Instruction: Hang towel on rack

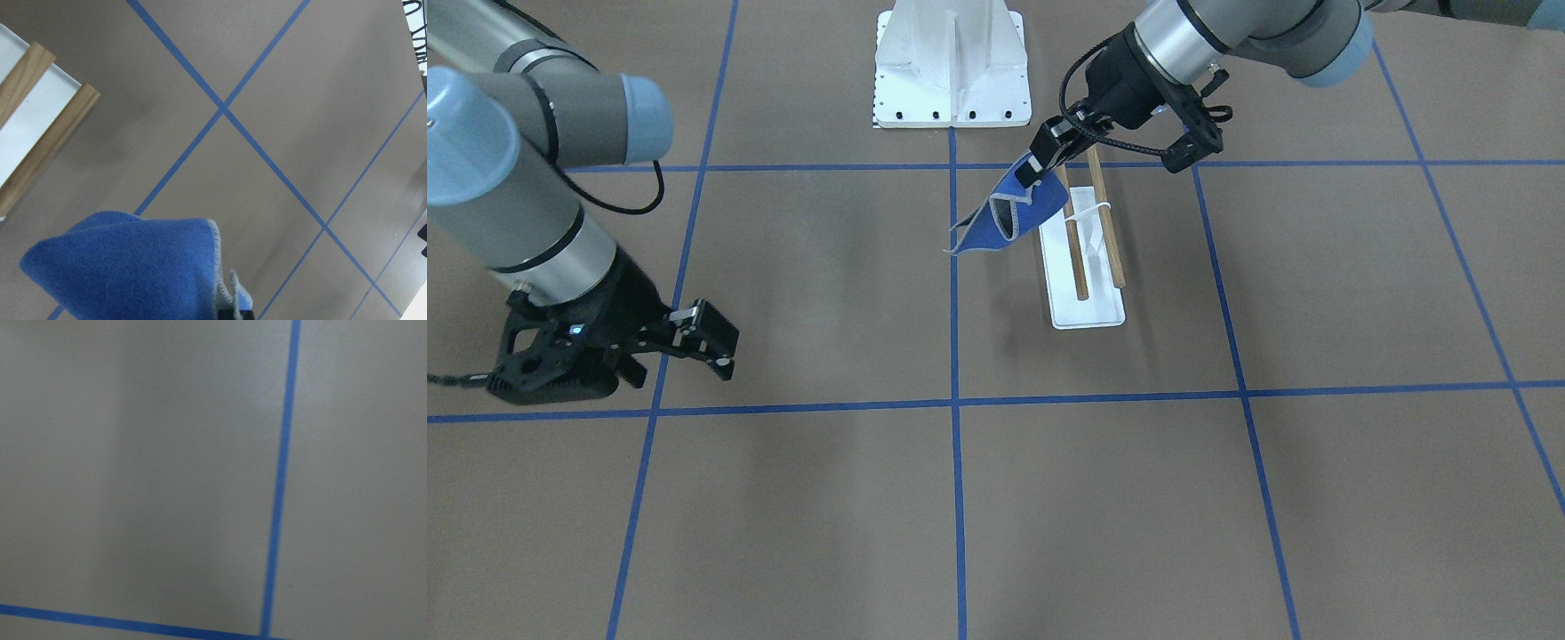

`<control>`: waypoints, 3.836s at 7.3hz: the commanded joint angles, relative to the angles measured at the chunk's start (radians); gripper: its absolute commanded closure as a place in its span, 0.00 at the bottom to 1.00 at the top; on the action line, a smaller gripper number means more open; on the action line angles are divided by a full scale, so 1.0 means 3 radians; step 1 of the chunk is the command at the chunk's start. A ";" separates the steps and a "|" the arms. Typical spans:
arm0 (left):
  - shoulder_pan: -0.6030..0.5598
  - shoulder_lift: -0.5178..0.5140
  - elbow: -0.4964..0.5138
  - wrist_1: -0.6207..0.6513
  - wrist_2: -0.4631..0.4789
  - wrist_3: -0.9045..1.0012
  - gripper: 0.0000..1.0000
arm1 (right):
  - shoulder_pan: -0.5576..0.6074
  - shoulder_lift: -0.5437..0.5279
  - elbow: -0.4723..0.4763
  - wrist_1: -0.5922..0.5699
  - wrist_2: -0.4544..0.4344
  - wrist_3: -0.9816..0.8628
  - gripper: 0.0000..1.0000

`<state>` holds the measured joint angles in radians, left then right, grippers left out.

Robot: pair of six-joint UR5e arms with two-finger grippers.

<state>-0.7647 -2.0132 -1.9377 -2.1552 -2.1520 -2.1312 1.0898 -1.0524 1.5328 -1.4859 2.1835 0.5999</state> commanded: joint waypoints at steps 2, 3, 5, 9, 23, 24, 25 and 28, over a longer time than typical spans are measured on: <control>-0.0105 0.0399 -0.0085 -0.0005 0.0005 0.0002 1.00 | 0.0427 -0.0367 -0.0068 -0.0216 0.0029 -0.1261 0.00; -0.0160 0.0528 -0.0142 -0.0005 0.0000 0.0037 1.00 | 0.0488 -0.0454 -0.0073 -0.0216 0.0029 -0.1471 0.00; -0.0258 0.0880 -0.0264 -0.0010 0.0000 0.0328 1.00 | 0.0631 -0.0597 -0.0068 -0.0216 0.0044 -0.1759 0.00; -0.0197 0.0836 -0.0061 -0.0010 0.0071 0.0344 0.25 | 0.0657 -0.0669 -0.0068 -0.0206 0.0080 -0.1795 0.00; -0.2113 0.1344 0.0547 0.2158 -0.0111 0.6771 0.02 | 0.1281 -0.1529 -0.0027 -0.0227 0.0172 -0.1944 0.00; -0.2165 0.1443 0.0659 0.2102 -0.0138 0.6853 0.02 | 0.1281 -0.1518 -0.0027 -0.0227 0.0172 -0.1933 0.00; -0.2236 0.1490 0.0676 0.2096 -0.0174 0.6858 0.02 | 0.1281 -0.1518 -0.0022 -0.0227 0.0172 -0.1923 0.00; -0.2665 0.1668 0.0691 0.2096 -0.0849 0.6869 0.02 | 0.1281 -0.1508 -0.0017 -0.0227 0.0172 -0.1923 0.00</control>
<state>-1.5049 -1.5395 -1.7359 -1.5253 -2.3525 -0.0738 1.4741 -1.5057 1.5266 -1.5539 2.2350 0.0228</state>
